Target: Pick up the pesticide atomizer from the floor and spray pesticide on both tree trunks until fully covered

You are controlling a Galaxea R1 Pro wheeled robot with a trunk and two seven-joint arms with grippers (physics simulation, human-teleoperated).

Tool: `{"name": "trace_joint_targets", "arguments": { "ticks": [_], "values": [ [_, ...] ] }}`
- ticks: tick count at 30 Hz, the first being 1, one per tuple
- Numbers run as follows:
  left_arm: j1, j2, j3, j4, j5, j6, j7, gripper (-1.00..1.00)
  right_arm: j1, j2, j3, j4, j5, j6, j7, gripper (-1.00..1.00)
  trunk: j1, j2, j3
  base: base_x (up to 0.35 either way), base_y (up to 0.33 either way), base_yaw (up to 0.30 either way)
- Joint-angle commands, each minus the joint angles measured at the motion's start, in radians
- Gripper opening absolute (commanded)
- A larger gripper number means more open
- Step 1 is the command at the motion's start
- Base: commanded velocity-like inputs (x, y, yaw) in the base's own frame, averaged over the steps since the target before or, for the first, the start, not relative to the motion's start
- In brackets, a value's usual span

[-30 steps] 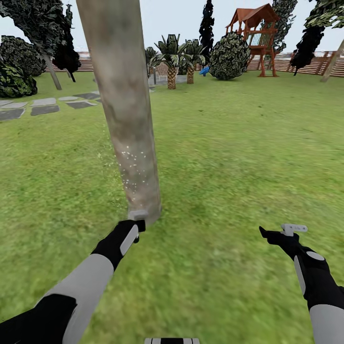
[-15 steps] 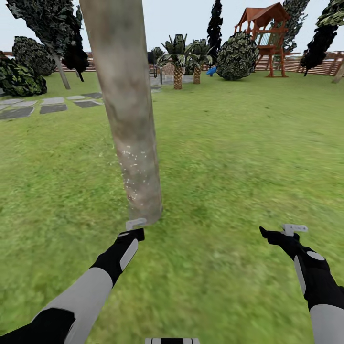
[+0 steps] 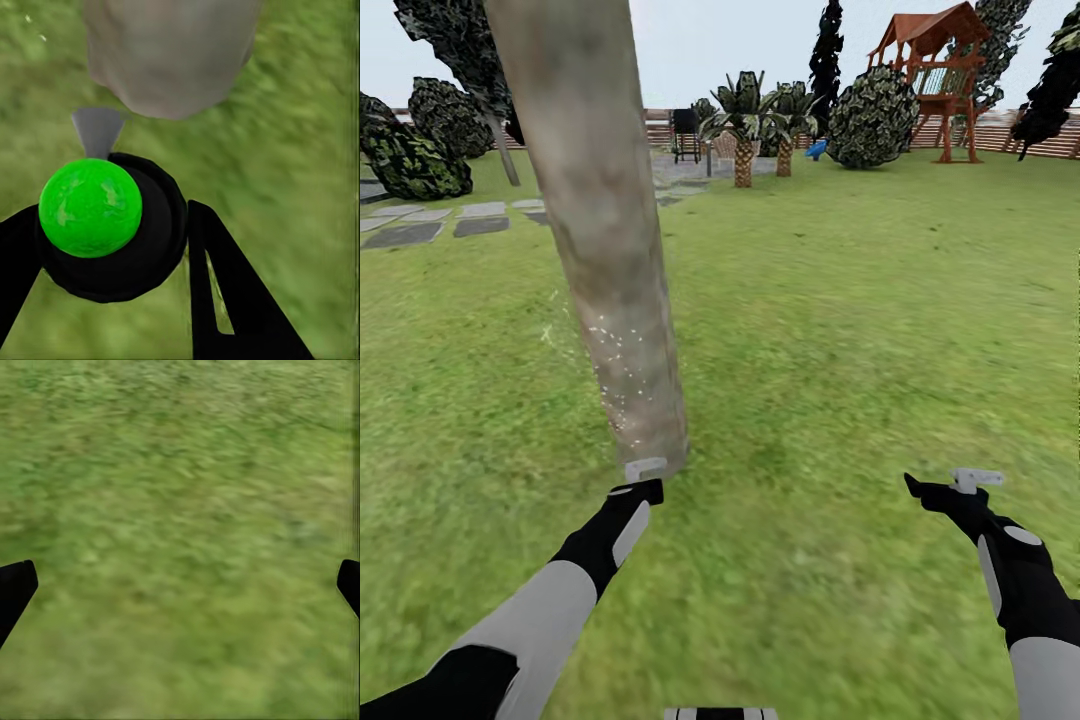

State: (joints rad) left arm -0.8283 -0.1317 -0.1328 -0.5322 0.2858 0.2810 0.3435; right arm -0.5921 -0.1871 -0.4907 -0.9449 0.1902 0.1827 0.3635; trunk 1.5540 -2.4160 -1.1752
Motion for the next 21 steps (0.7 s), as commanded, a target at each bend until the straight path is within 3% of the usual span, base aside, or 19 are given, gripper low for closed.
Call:
{"name": "trace_joint_targets", "arguments": {
  "ticks": [1,7,21],
  "values": [
    [0.0,0.0,0.0,0.0,0.0,0.0,0.0,-1.0,0.0,0.0,0.0,0.0,0.0,-0.001,0.0,1.0,0.0,0.0,0.001,0.007,-0.273,0.0],
    [0.0,-0.005,-0.001,0.0,0.0,0.0,0.0,-1.0,0.0,0.001,0.0,0.0,0.0,0.0,0.0,1.0,0.0,0.0,0.009,0.042,-0.272,0.064],
    [0.005,-0.006,-0.001,0.001,0.0,0.0,0.0,-1.0,0.0,0.002,0.0,0.002,0.001,0.0,-0.002,1.0,0.0,0.0,0.023,0.144,-0.247,0.221]
  ]
}}
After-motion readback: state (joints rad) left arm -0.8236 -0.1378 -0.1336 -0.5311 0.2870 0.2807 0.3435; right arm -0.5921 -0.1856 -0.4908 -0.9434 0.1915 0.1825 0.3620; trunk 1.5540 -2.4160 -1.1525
